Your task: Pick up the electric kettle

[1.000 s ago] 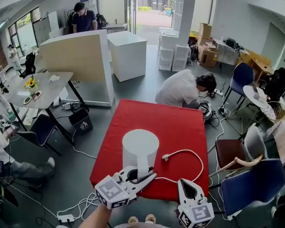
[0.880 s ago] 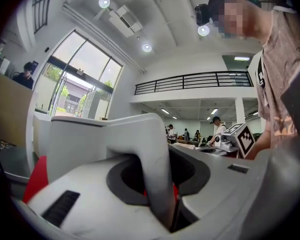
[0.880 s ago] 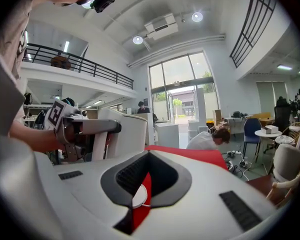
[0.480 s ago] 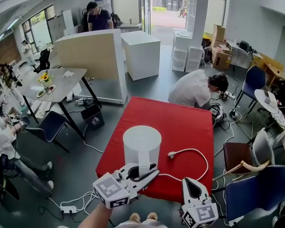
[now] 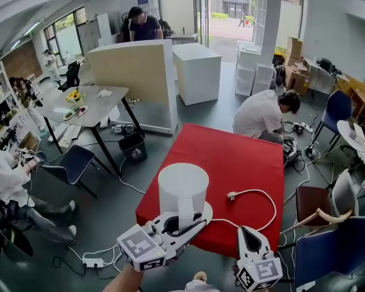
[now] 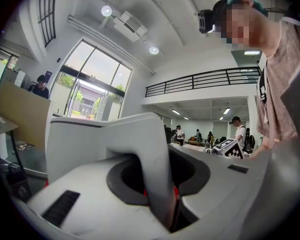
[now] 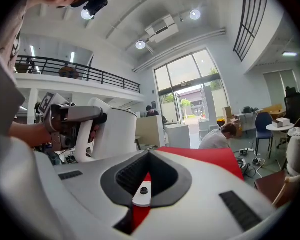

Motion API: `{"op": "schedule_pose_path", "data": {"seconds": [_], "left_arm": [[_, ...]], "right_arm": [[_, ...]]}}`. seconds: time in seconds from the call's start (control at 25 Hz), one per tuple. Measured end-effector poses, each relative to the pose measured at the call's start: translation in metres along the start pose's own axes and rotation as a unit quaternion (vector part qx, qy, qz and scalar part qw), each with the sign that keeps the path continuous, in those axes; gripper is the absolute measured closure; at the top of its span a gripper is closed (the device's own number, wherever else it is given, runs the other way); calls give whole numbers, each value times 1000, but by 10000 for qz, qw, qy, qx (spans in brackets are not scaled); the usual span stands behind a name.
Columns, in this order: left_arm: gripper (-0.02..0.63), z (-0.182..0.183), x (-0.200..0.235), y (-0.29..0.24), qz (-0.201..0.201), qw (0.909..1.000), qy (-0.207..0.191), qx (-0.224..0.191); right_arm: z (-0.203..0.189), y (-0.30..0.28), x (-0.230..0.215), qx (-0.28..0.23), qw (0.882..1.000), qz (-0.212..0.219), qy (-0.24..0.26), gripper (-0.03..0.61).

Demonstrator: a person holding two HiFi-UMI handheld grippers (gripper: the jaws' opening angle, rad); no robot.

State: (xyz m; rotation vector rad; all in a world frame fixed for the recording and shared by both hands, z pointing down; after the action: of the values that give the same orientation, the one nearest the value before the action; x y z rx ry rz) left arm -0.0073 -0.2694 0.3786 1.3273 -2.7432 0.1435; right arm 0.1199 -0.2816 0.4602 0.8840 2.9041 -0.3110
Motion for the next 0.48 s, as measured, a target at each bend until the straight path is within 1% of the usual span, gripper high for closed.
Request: {"op": "schedule_pose_path", "data": {"seconds": [0.24,0.48], "left_arm": [[514,1,-8,32,38,10000,30,-49],[514,-2,-24,66,69,10000,6,-37]], "right_arm": [[2,6,29,-98,9999,46,39,560],[0,33,65,-97,9999,-26,50,560]]}}
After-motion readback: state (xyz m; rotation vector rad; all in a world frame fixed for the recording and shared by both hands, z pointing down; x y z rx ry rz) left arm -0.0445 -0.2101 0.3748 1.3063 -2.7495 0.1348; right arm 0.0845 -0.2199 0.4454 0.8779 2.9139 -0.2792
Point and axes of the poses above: the fingertips, and each gripper's own axes: y backward along the fingers, x to its left, z out of its top, the point moved 1 cm from there along y, backward along the fingers
